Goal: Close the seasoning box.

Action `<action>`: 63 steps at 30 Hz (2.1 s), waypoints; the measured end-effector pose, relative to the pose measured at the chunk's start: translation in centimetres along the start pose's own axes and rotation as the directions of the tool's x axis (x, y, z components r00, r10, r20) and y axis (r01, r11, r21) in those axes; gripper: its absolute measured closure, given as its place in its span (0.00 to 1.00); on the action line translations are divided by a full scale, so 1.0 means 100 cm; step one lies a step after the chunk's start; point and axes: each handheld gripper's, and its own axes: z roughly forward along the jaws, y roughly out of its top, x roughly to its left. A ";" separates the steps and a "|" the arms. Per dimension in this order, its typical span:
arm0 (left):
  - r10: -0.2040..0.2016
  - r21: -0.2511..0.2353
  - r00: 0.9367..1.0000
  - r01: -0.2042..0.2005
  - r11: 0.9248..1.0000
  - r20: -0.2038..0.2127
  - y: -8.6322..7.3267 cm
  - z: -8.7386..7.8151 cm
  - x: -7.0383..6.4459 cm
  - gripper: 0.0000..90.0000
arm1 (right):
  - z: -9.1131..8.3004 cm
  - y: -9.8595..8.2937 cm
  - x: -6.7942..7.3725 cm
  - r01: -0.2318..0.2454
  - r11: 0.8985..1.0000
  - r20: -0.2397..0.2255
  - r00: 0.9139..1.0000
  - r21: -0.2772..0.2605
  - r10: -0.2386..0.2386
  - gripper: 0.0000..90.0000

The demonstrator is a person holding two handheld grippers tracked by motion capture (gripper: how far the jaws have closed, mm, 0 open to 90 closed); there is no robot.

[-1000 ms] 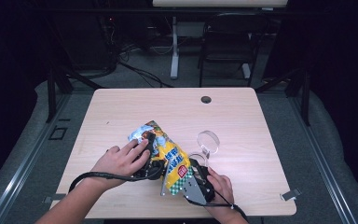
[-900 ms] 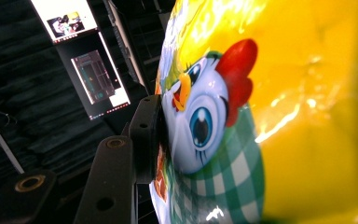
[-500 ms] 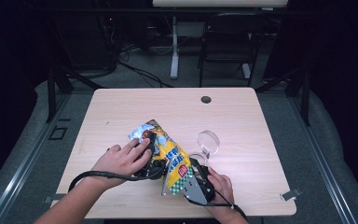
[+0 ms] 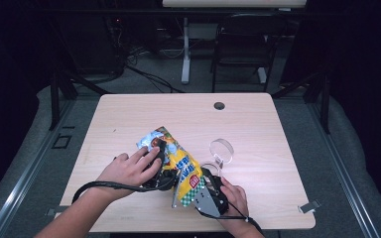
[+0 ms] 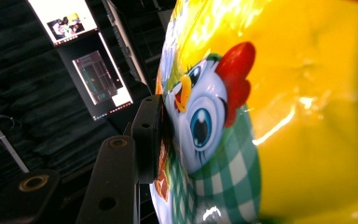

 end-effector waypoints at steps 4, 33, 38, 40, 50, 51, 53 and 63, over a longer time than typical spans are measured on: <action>-0.001 0.001 1.000 0.001 1.000 0.008 0.000 0.000 0.000 0.68 | 0.000 0.000 0.000 0.001 1.000 -0.001 1.000 0.000 -0.001 0.79; 0.014 -0.014 1.000 -0.014 1.000 0.003 0.005 0.004 0.002 0.68 | 0.004 -0.005 -0.005 -0.128 0.992 -0.047 0.991 0.012 0.129 0.79; 0.016 -0.014 1.000 -0.016 1.000 0.006 0.006 0.005 0.003 0.68 | 0.005 -0.006 -0.006 -0.146 0.989 -0.052 0.988 0.012 0.146 0.79; 0.020 -0.013 1.000 -0.020 1.000 0.006 0.006 0.005 0.004 0.68 | 0.005 -0.007 -0.006 -0.152 0.988 -0.055 0.987 0.011 0.153 0.79; 0.018 -0.008 0.999 -0.017 1.000 0.027 0.007 0.005 0.005 0.68 | 0.005 -0.008 -0.009 -0.177 0.984 -0.071 0.982 0.007 0.177 0.79; 0.018 -0.007 0.999 -0.018 1.000 0.038 0.007 0.005 0.006 0.68 | 0.005 -0.009 -0.009 -0.182 0.983 -0.075 0.980 0.009 0.182 0.79; 0.027 -0.006 0.999 -0.027 1.000 0.029 0.008 0.004 0.008 0.68 | 0.005 -0.009 -0.010 -0.189 0.982 -0.079 0.979 0.010 0.189 0.79; 0.036 -0.005 0.999 -0.035 0.999 0.039 0.006 0.003 0.011 0.69 | 0.005 -0.007 -0.011 -0.216 0.976 -0.095 0.972 0.007 0.215 0.79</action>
